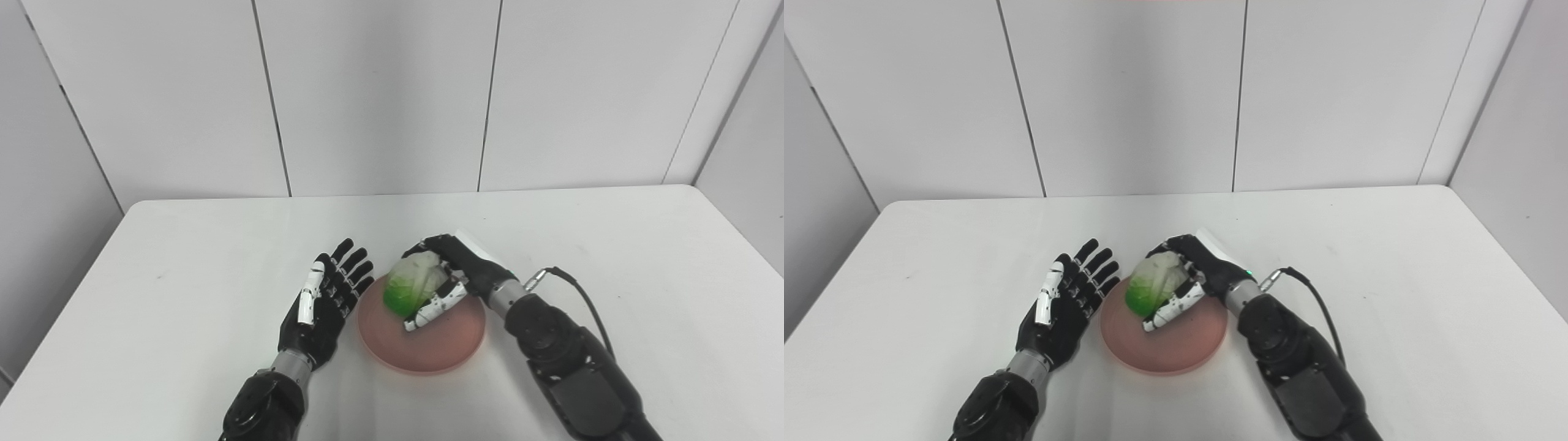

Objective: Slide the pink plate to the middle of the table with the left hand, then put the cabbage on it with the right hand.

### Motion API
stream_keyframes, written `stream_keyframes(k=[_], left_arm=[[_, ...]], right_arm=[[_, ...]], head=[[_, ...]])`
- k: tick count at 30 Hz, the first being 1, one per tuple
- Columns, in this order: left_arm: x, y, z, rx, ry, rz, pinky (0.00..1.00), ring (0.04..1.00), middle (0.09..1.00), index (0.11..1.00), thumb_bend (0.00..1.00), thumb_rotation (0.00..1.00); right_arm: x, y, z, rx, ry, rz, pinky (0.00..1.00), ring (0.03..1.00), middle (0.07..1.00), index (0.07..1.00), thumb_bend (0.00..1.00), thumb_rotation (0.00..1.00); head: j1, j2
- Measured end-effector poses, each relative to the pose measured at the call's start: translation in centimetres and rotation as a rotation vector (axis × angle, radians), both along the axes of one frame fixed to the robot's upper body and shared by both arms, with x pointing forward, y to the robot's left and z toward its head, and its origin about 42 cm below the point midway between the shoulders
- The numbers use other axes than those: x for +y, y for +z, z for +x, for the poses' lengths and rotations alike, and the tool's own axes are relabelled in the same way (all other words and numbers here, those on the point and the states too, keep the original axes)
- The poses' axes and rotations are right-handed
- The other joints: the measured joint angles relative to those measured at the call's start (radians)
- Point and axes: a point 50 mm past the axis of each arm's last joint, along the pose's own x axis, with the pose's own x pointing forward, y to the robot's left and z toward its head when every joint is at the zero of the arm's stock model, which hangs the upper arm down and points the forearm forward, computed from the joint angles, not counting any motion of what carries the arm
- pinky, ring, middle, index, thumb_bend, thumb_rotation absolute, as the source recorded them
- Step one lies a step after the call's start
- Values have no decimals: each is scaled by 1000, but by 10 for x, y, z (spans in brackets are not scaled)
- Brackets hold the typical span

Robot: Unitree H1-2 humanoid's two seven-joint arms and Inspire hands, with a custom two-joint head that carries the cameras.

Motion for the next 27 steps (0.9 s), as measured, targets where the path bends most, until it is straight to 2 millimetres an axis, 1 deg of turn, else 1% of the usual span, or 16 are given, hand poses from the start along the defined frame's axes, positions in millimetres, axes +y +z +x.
stream_keyframes(k=[4,7,10,16,21,27], left_arm=[[0,0,0,0,0,3,905,909,912,905,345,1000],[-1,0,0,2,5,3,898,905,909,903,346,1000],[-2,1,0,5,10,3,896,904,908,902,346,1000],[-3,2,0,12,2,5,898,904,909,904,344,1000],[-3,3,0,14,5,7,907,911,915,912,343,1000],[-3,5,0,27,-5,8,904,908,911,910,341,1000]], right_arm=[[2,-8,1,6,6,-23,393,436,463,497,531,0],[4,-9,1,-6,12,-32,392,432,457,502,530,0],[10,-9,-1,-38,32,-47,379,415,438,513,528,0],[23,-18,-6,-77,66,-108,361,403,425,519,526,0],[24,-20,-6,-108,84,-116,366,407,429,524,524,0],[21,-19,-8,-117,110,-135,409,454,451,524,526,0]], head=[[-3,14],[-8,21],[-11,26],[-21,37],[-26,44],[-32,54]])
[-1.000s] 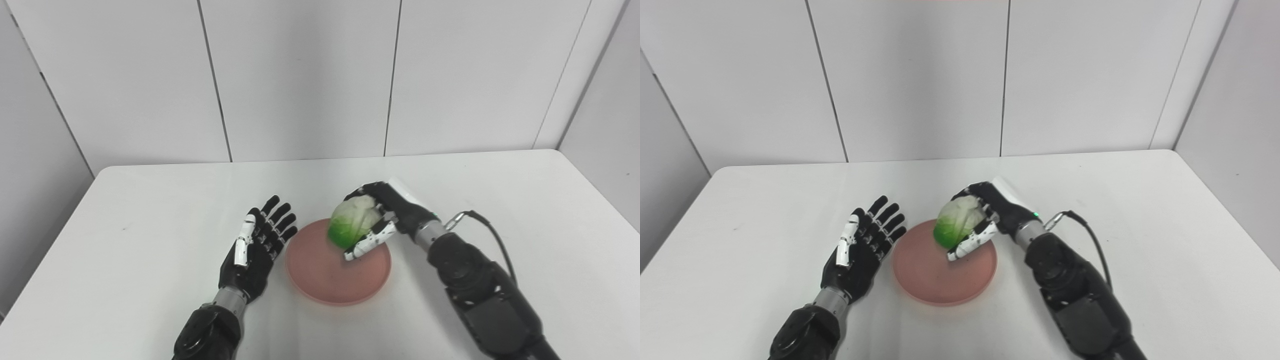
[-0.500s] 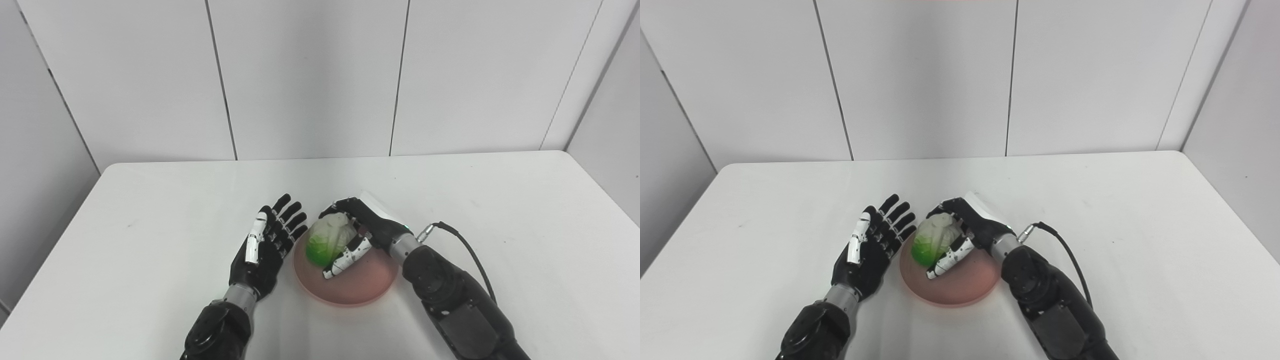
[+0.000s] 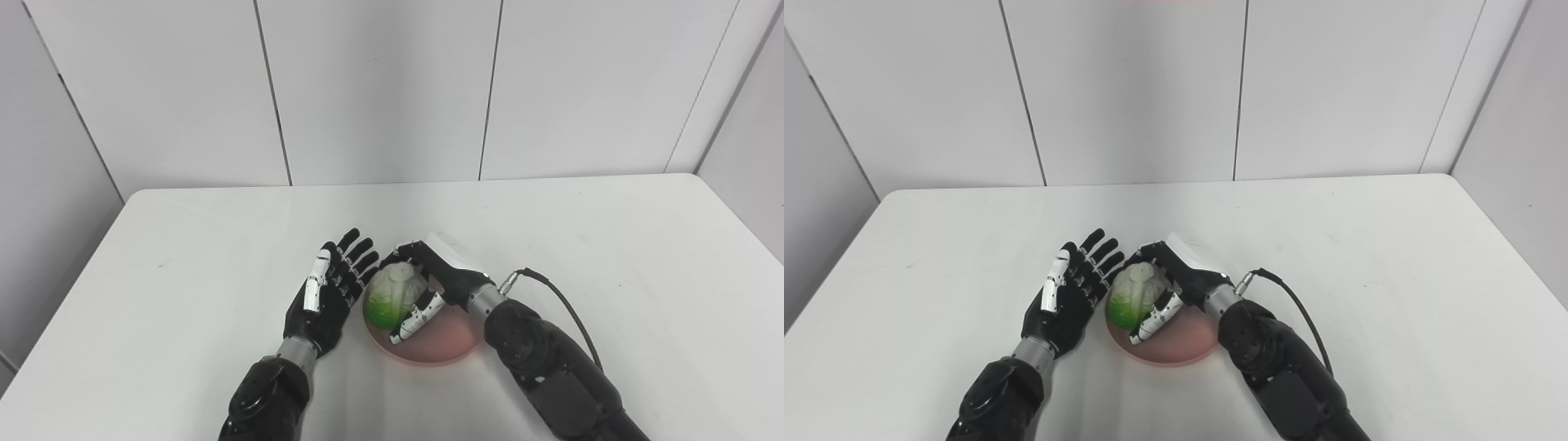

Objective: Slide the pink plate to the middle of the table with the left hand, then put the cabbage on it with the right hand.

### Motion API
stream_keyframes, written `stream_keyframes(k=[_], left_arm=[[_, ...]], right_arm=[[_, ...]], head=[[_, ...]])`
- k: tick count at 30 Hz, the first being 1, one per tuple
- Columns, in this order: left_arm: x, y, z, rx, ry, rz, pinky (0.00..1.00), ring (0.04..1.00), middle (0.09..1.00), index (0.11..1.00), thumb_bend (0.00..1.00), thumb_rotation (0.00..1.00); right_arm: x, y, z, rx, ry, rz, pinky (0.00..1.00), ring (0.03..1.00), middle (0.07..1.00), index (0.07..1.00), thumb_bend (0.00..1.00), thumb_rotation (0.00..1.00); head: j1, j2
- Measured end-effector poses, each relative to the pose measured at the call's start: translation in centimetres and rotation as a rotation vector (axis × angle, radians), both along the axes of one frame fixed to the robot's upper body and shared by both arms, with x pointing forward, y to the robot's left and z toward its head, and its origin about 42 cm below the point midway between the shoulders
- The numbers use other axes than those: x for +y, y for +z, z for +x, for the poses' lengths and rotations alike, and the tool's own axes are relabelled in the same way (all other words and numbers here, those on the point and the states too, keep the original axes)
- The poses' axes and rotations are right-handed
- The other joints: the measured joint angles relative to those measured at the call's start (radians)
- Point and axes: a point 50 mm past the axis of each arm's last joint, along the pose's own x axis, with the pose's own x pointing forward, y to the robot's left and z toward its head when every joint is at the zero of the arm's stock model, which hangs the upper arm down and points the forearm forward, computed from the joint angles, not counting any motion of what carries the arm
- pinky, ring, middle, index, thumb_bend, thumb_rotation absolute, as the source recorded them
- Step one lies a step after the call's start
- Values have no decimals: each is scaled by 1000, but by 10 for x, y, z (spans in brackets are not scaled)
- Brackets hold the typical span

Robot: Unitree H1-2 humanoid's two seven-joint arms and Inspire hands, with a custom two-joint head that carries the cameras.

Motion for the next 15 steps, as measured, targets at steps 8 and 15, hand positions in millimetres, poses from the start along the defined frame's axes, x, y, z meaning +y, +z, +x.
stream_keyframes(k=[8,15], left_arm=[[2,1,0,3,5,-3,887,900,904,905,340,1000],[3,1,0,2,5,-1,888,906,912,908,340,1000]], right_arm=[[-4,9,-9,-42,60,-100,528,613,651,649,730,210],[-14,13,-14,-57,97,-220,686,798,830,841,870,468]], head=[[-12,5],[-17,5]])
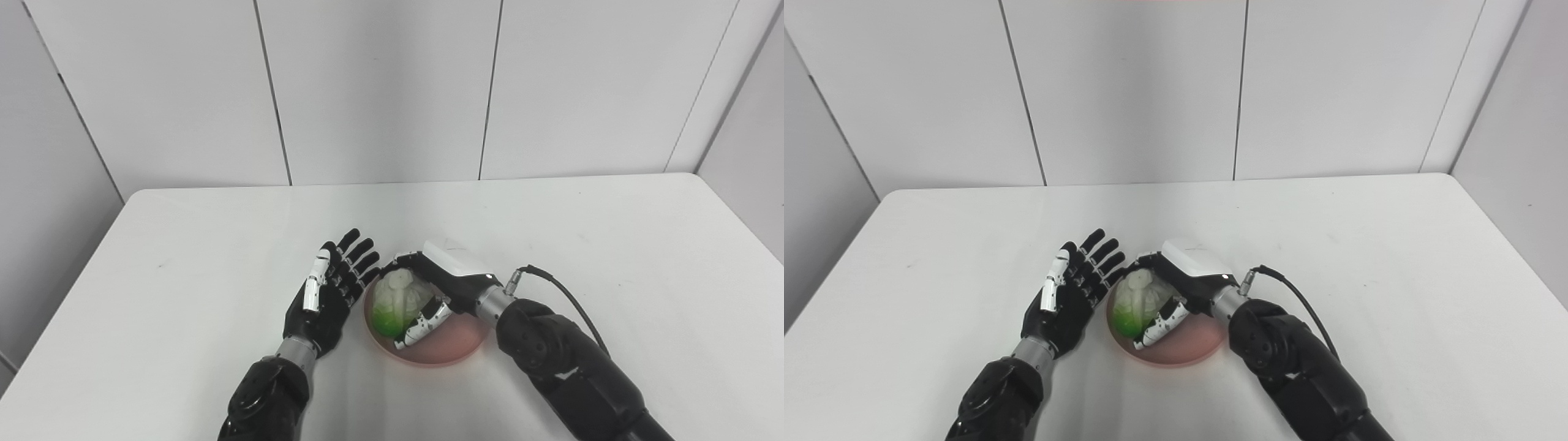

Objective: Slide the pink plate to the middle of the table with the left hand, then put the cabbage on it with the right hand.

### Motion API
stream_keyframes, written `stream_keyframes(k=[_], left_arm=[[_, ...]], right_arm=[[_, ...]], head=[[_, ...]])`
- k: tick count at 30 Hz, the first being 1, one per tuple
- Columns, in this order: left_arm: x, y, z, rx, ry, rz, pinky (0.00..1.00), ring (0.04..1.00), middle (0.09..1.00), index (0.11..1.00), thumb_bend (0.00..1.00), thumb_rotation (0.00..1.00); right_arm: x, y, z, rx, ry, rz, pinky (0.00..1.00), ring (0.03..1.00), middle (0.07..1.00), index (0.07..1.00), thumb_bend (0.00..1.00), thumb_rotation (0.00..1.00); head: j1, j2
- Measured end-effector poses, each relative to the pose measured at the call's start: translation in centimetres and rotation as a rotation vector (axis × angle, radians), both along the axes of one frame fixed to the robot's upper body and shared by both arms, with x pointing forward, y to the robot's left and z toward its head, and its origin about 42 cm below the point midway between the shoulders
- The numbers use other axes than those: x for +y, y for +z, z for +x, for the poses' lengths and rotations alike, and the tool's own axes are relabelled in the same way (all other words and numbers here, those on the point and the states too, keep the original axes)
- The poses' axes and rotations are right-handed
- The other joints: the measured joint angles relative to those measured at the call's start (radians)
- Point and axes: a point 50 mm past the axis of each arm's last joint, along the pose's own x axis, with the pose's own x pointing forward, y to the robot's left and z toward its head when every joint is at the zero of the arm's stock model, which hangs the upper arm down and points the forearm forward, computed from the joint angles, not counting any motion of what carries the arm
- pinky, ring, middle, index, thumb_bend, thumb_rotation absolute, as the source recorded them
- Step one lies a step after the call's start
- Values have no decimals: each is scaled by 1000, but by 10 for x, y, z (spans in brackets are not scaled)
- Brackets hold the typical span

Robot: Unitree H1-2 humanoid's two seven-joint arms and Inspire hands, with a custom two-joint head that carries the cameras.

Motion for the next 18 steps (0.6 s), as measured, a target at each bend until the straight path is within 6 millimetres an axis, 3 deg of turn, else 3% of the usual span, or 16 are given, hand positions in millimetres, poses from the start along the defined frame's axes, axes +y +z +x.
stream_keyframes(k=[2,4,18], left_arm=[[1,0,-1,0,1,2,903,918,921,916,341,1000],[2,0,-1,2,1,3,913,927,927,920,340,1000],[4,0,0,9,-7,-2,900,912,912,904,347,1000]], right_arm=[[-2,2,-2,3,13,-28,861,912,931,932,934,595],[-5,5,-4,10,23,-57,957,984,988,988,973,672],[-14,8,-7,21,-1,-79,1000,1000,1000,1000,1000,802]], head=[[0,-2],[-6,-5],[-15,-28]])
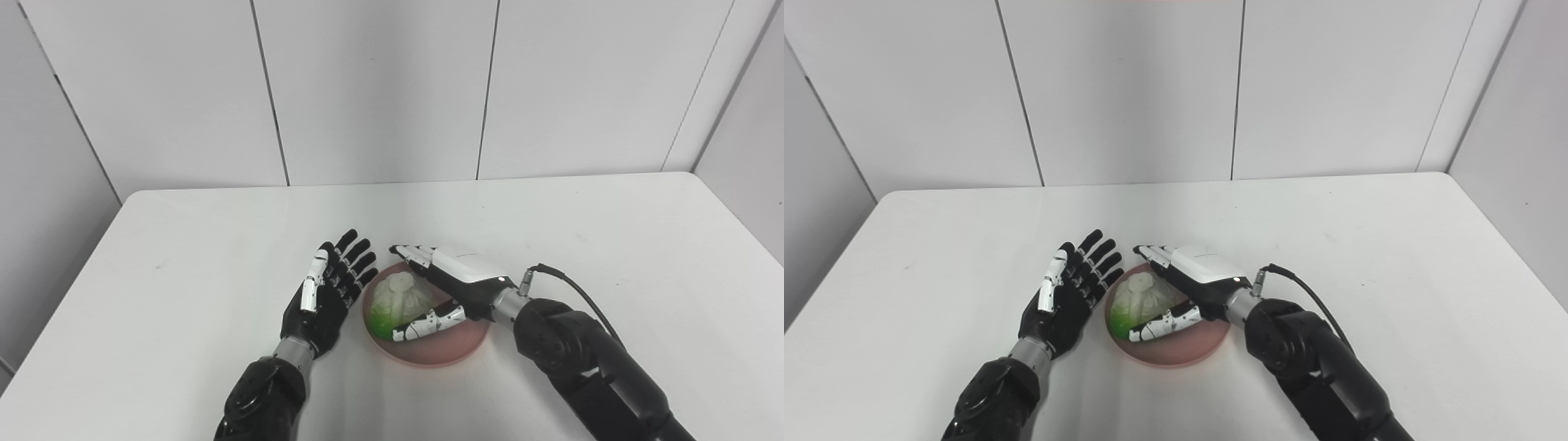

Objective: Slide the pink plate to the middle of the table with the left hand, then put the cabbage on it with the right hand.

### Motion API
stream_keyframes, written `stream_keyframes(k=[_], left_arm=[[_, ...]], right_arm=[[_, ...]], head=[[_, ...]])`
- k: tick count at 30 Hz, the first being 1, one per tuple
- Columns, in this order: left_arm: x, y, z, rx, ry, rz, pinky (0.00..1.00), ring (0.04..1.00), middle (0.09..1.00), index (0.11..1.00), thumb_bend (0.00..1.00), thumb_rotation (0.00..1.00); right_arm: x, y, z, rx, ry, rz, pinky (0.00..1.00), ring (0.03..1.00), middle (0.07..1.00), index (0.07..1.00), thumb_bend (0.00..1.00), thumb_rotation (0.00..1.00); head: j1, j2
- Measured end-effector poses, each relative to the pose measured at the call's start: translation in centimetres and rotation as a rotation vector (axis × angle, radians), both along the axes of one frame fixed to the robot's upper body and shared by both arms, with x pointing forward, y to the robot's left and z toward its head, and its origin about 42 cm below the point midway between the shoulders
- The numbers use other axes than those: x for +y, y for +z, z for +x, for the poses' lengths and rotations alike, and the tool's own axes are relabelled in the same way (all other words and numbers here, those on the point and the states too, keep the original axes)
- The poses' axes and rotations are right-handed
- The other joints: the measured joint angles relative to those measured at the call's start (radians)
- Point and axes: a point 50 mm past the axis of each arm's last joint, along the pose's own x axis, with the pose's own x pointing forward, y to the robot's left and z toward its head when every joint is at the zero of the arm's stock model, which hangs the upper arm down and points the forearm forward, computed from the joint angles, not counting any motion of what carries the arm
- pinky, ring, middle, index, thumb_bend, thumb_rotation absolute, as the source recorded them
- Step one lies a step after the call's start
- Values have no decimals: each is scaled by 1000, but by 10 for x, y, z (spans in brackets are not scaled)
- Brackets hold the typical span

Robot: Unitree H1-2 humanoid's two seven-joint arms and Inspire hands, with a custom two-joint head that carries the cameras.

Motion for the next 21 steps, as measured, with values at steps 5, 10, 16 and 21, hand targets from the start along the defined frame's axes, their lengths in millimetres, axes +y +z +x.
stream_keyframes(k=[5,10,16,21], left_arm=[[1,-3,-3,-25,16,21,887,905,911,901,344,1000],[0,-9,-14,-109,67,129,954,981,985,972,316,1000],[-2,-8,-32,-189,108,280,999,1000,1000,1000,319,1000],[-1,-10,-37,-205,122,354,1000,1000,1000,1000,319,1000]], right_arm=[[-13,1,-3,-51,-43,146,998,1000,1000,1000,1000,833],[-26,-5,-19,-70,-151,512,933,1000,1000,1000,1000,991],[-33,-29,-46,-20,-321,847,1000,1000,1000,1000,886,1000],[-51,-46,-56,3,-409,903,1000,1000,1000,1000,810,1000]], head=[[-3,-34],[3,-58],[11,-84],[20,-98]])
